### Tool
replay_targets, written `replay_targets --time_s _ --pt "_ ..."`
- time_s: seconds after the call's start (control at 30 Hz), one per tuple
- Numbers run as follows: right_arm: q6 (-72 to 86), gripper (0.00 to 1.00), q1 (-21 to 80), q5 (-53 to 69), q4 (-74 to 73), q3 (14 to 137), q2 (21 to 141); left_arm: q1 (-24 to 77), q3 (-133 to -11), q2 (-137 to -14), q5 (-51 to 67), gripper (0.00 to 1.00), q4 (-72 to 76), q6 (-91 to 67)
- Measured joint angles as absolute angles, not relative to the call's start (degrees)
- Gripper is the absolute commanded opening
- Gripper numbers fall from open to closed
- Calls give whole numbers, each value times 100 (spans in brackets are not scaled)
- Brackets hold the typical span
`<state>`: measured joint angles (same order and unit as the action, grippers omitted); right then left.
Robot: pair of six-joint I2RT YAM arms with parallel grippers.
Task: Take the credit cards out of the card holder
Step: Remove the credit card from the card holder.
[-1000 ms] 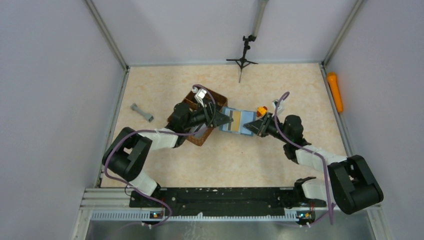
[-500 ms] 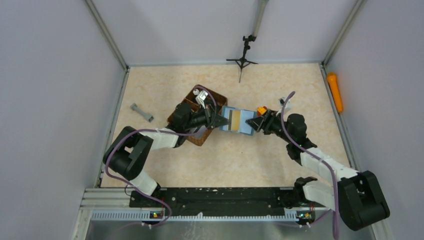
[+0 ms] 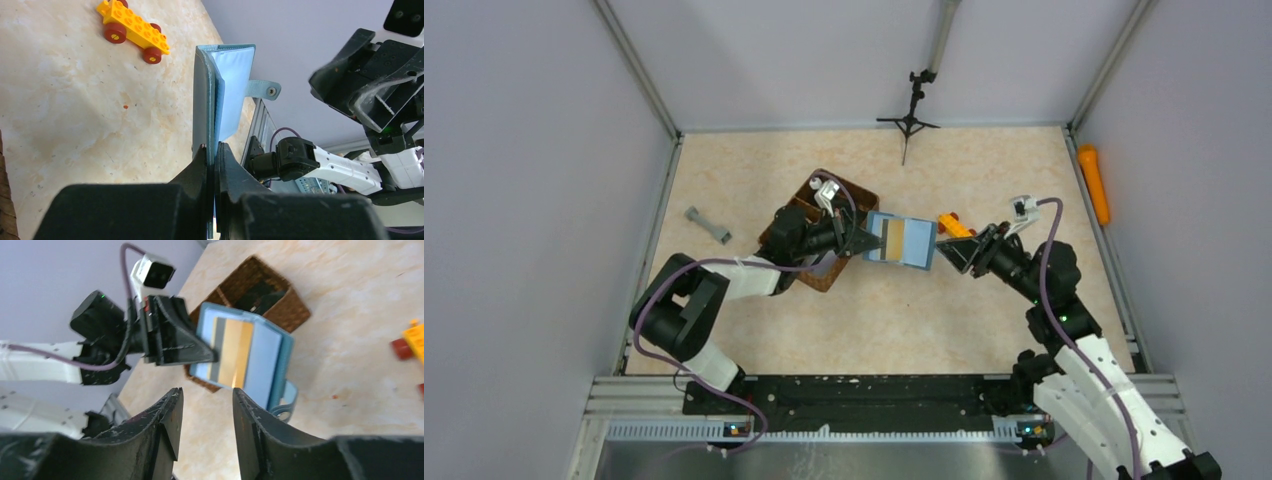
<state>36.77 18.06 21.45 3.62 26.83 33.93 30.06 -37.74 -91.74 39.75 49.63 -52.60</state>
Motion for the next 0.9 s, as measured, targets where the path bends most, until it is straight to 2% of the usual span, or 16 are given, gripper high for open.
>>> replay_targets --time_s 0.17,0.3,0.43,0.67,0.9 --pt "4036 40 1865 2858 510 2746 3837 3017 -3774 -9174 4016 0 5013 -5284" --pt "4191 40 2078 2891 558 2746 4042 3048 -3774 -9179 4093 0 5063 -5301" --pt "4222 40 2571 2720 659 2851 4464 3111 -3774 -9179 4200 0 5245 -5371" --pt "4219 49 2871 2062 556 3013 5059 3212 -3774 -9209 4458 0 5695 -5535" --pt "4202 47 2871 1520 353 3011 5006 3236 -3776 -9448 4742 0 6587 -6031"
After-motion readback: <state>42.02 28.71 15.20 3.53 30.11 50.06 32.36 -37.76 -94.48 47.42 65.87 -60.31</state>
